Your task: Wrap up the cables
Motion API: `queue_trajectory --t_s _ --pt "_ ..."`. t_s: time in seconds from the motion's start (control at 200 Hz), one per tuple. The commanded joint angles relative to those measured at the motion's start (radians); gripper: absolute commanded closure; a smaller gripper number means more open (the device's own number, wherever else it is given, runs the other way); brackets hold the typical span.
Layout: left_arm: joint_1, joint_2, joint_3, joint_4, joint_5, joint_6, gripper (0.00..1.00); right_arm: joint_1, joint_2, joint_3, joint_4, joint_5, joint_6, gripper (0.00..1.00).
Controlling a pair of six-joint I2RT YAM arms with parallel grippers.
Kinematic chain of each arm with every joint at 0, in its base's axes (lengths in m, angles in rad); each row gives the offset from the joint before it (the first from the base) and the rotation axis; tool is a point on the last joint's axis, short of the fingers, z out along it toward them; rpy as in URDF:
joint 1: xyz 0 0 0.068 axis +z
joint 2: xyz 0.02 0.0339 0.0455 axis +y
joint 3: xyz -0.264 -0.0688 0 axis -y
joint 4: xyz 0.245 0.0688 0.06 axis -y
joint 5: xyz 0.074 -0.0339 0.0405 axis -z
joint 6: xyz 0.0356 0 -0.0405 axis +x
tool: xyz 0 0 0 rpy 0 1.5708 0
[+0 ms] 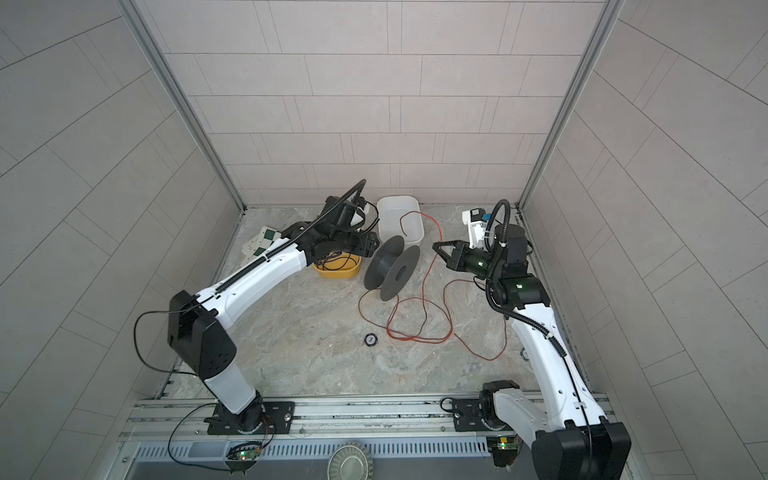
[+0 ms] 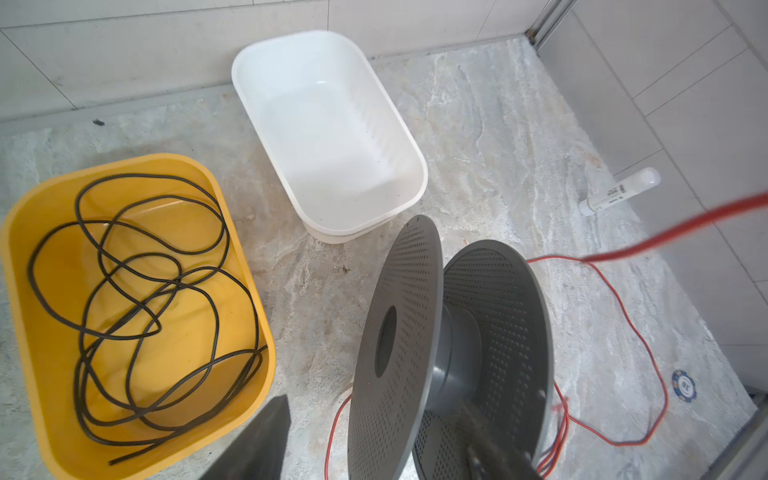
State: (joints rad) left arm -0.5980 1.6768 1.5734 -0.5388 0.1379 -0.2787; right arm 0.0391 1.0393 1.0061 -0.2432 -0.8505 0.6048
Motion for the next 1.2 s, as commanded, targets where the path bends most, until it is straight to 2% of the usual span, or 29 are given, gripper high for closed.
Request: queue_trajectory --t_s 0.0,0.195,0.275,0.53,0.716,0.996,1.196 --pt "0.022 -0.054 -0.105 0.08 0.099 0.016 0.29 0.01 0.014 0.016 0.114 -0.113 0.072 1.0" --pt "0.031 -0.105 -0.219 0.163 0.135 -0.027 0.28 0.065 0.051 0.0 0.151 -0.169 0.097 1.0" --pt "0.037 -0.133 -0.24 0.172 0.137 -0.011 0.21 0.08 0.082 0.013 0.103 -0.182 0.072 1.0" --pt "0.093 -0.153 -0.21 0.163 0.18 0.042 0.17 0.081 0.117 0.033 -0.134 -0.098 -0.092 1.0" --pt "0.093 -0.126 -0.173 0.196 0.268 0.103 0.17 0.082 0.131 0.051 -0.187 -0.013 -0.143 1.0" --pt "0.093 -0.036 -0.053 0.218 0.389 0.198 0.17 0.092 0.198 0.128 -0.277 -0.009 -0.204 1.0" --pt "0.09 0.009 -0.009 0.203 0.484 0.339 0.19 0.103 0.257 0.228 -0.422 -0.004 -0.292 1.0"
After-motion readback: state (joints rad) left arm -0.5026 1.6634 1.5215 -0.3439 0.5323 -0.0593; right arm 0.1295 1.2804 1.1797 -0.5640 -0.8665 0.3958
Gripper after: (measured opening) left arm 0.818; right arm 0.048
